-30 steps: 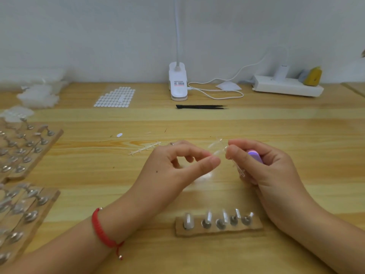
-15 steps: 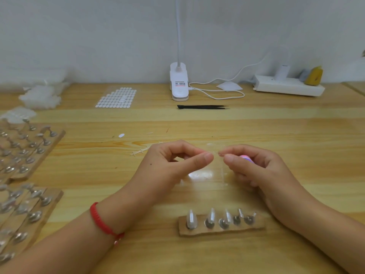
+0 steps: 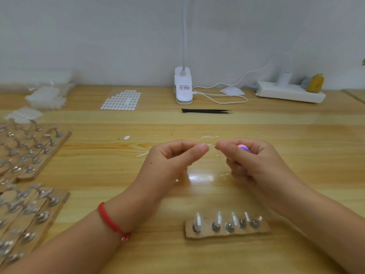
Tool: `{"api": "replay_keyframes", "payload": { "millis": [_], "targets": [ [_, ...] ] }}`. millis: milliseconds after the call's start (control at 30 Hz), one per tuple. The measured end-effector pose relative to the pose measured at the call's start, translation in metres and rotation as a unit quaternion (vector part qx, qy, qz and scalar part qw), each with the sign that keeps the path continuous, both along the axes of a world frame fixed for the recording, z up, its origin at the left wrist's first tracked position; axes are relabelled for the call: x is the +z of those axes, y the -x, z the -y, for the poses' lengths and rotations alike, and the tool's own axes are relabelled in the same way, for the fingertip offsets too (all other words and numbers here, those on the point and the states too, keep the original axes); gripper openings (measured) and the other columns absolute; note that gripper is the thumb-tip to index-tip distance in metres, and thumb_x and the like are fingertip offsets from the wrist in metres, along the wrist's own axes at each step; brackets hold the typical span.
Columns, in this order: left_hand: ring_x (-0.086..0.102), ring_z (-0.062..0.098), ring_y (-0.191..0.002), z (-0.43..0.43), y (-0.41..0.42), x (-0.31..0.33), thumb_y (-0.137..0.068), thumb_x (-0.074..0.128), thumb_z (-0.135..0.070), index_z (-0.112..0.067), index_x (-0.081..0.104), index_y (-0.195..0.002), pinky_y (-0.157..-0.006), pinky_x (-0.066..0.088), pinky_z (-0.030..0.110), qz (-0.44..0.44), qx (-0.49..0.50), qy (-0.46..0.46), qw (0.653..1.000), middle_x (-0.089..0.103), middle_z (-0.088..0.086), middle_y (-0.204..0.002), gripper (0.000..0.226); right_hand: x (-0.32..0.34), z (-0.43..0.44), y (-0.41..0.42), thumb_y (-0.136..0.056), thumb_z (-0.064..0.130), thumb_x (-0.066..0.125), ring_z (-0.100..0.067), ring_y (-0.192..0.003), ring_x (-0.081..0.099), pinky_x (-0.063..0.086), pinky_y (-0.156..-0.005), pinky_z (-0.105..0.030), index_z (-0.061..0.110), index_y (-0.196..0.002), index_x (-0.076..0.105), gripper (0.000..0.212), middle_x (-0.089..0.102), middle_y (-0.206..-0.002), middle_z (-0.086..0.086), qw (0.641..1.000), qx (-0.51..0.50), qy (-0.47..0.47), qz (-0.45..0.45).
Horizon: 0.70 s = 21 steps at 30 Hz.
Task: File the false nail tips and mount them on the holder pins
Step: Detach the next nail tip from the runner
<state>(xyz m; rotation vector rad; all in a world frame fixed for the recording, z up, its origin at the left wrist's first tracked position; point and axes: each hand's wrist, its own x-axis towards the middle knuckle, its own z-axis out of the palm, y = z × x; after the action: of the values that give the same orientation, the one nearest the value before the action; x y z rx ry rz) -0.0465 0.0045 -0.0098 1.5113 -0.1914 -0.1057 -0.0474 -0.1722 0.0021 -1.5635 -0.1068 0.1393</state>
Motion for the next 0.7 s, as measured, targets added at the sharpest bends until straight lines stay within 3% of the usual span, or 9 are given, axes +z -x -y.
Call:
{"api": "replay_keyframes", "payload": {
  "millis": [233, 367, 467, 700],
  "targets": [
    [0.051, -0.001, -0.054, -0.002, -0.002, 0.0, -0.061, 0.075, -0.042, -0.024, 0.074, -0.069, -0.054, 0.042, 0.01, -0.008, -0.032, 0.002, 0.999, 0.061, -0.015, -0.063, 0.02, -0.012, 0.005, -0.004, -0.064, 0.037, 0.079, -0.008, -0.044, 0.023, 0.025, -0.039, -0.014, 0.023, -0.069, 0.074, 0.015, 0.03, -0.051, 0.006, 0.999, 0.031, -0.024, -0.016],
    [0.051, 0.007, -0.056, -0.006, -0.004, 0.002, -0.057, 0.082, -0.041, -0.024, 0.074, -0.067, -0.053, 0.045, 0.017, -0.046, -0.06, 0.004, 0.997, 0.06, -0.011, -0.06, 0.022, -0.01, 0.008, -0.004, -0.067, 0.032, 0.082, -0.005, -0.043, 0.024, 0.024, -0.04, -0.014, 0.024, -0.064, 0.073, 0.012, 0.027, -0.058, 0.002, 0.997, 0.065, -0.037, -0.031],
    [0.051, 0.011, -0.059, -0.006, -0.004, 0.003, -0.058, 0.08, -0.042, -0.024, 0.073, -0.067, -0.054, 0.045, 0.023, -0.054, -0.08, -0.003, 0.995, 0.062, -0.011, -0.062, 0.02, -0.006, 0.01, -0.004, -0.072, 0.036, 0.078, -0.003, -0.043, 0.026, 0.023, -0.042, -0.015, 0.026, -0.06, 0.071, 0.017, 0.025, -0.063, -0.001, 0.993, 0.105, -0.027, -0.038],
    [0.058, 0.0, -0.067, -0.006, -0.003, 0.005, -0.062, 0.08, -0.036, -0.025, 0.075, -0.067, -0.062, 0.046, 0.012, -0.009, -0.118, 0.003, 0.993, 0.066, -0.013, -0.067, 0.013, -0.007, 0.009, -0.002, -0.061, 0.061, 0.077, -0.002, -0.048, 0.03, 0.027, -0.046, -0.012, 0.032, -0.064, 0.073, 0.029, 0.035, -0.059, 0.006, 0.988, 0.153, 0.017, -0.001]
  ]
}}
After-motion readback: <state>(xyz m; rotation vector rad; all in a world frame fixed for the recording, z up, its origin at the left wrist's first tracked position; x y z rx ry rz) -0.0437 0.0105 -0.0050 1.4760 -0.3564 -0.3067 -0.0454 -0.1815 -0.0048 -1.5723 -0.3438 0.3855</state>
